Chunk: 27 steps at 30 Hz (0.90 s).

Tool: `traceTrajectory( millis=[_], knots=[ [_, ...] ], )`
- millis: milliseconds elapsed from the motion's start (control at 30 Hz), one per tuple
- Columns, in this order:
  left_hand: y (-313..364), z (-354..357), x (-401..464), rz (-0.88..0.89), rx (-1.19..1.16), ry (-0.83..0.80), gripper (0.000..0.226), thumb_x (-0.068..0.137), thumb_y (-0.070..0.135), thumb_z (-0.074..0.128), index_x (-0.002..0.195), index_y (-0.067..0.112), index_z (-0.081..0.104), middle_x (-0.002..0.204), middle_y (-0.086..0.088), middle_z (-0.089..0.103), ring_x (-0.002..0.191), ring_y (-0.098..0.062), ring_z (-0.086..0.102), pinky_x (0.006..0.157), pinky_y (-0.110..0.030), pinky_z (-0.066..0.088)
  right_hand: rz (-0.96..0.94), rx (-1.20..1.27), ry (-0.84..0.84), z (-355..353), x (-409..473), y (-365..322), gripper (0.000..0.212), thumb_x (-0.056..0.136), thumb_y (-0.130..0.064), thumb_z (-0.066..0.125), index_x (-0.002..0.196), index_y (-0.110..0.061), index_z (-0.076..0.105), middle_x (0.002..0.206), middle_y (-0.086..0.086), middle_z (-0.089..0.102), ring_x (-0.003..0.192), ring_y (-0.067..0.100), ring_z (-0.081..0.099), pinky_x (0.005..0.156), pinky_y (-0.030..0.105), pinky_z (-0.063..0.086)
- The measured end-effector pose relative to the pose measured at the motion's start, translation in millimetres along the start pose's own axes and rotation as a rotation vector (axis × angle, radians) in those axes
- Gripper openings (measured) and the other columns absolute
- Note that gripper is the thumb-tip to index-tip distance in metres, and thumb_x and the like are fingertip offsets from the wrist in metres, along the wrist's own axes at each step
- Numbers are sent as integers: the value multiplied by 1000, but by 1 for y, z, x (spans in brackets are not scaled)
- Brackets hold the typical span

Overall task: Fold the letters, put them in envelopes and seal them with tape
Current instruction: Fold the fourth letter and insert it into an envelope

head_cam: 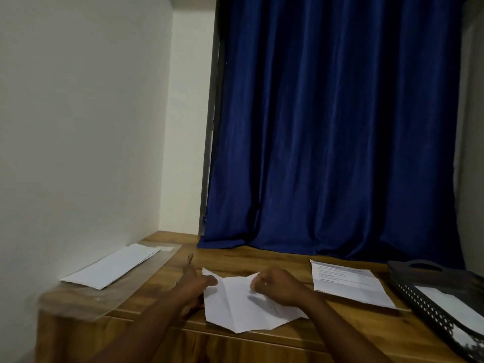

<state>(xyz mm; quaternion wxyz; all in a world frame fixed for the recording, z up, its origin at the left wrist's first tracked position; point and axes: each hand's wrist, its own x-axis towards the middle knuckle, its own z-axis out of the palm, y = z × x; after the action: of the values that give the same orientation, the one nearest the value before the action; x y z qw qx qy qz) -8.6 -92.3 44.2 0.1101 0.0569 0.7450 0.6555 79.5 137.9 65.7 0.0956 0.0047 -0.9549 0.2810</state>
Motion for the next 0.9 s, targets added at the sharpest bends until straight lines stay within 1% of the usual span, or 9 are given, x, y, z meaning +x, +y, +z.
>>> traceTrajectory(
  millis=[67,133,267,367,500,567,667,833,900],
  knots=[
    [-1,-1,6,171,308,119,103,88,23,81,162,22,10,164,-13,29,143,-34,41,112,-45,46,60,-22,-80,9,-6,13,27,86,-49,64,97,-31,80,105,-13,75,99,6,66,95,30,54],
    [-2,4,6,366,588,196,101,88,36,79,162,21,12,168,-9,20,149,-28,34,116,-38,38,127,-51,-115,21,-9,23,38,78,-63,63,106,-40,75,119,-19,70,107,3,61,96,28,51],
    [-2,28,-4,618,956,159,90,89,54,65,161,21,23,164,-7,30,146,-26,36,117,-40,34,85,-161,-34,38,-18,35,54,78,-76,58,124,-47,64,139,-25,56,120,0,50,95,22,39],
    [-5,44,-12,655,1103,58,73,95,51,58,157,25,30,163,-2,32,148,-23,32,120,-45,28,60,-171,17,43,-25,34,57,79,-77,54,126,-46,63,141,-25,55,127,2,49,96,23,36],
    [-11,63,-18,716,1355,-32,57,99,43,51,153,27,38,164,-1,32,152,-22,25,126,-56,7,4,-239,83,54,-27,32,58,87,-72,45,134,-41,59,142,-19,57,130,8,49,106,32,38],
    [-13,71,-18,712,1444,-92,57,100,41,51,153,24,40,165,-4,31,152,-26,24,125,-57,10,-18,-272,99,57,-28,31,55,90,-67,44,136,-41,57,143,-17,57,130,9,50,108,35,38],
    [-13,71,-12,619,1351,-146,55,105,43,42,156,23,35,167,-5,27,154,-26,23,125,-55,14,-22,-248,99,55,-29,31,47,91,-61,46,131,-42,61,139,-19,59,127,8,51,106,35,39],
    [-29,64,6,500,1330,-169,64,108,54,25,163,22,20,172,-5,12,158,-30,7,126,-58,5,50,-190,72,44,-25,33,28,92,-49,48,106,-42,72,121,-23,67,103,2,58,97,28,48],
    [-37,63,11,463,1311,-195,65,107,57,19,164,25,17,173,-2,8,159,-28,3,125,-57,2,75,-208,84,41,-20,31,27,95,-44,49,105,-38,73,118,-19,70,100,5,61,93,26,51]
  ],
)
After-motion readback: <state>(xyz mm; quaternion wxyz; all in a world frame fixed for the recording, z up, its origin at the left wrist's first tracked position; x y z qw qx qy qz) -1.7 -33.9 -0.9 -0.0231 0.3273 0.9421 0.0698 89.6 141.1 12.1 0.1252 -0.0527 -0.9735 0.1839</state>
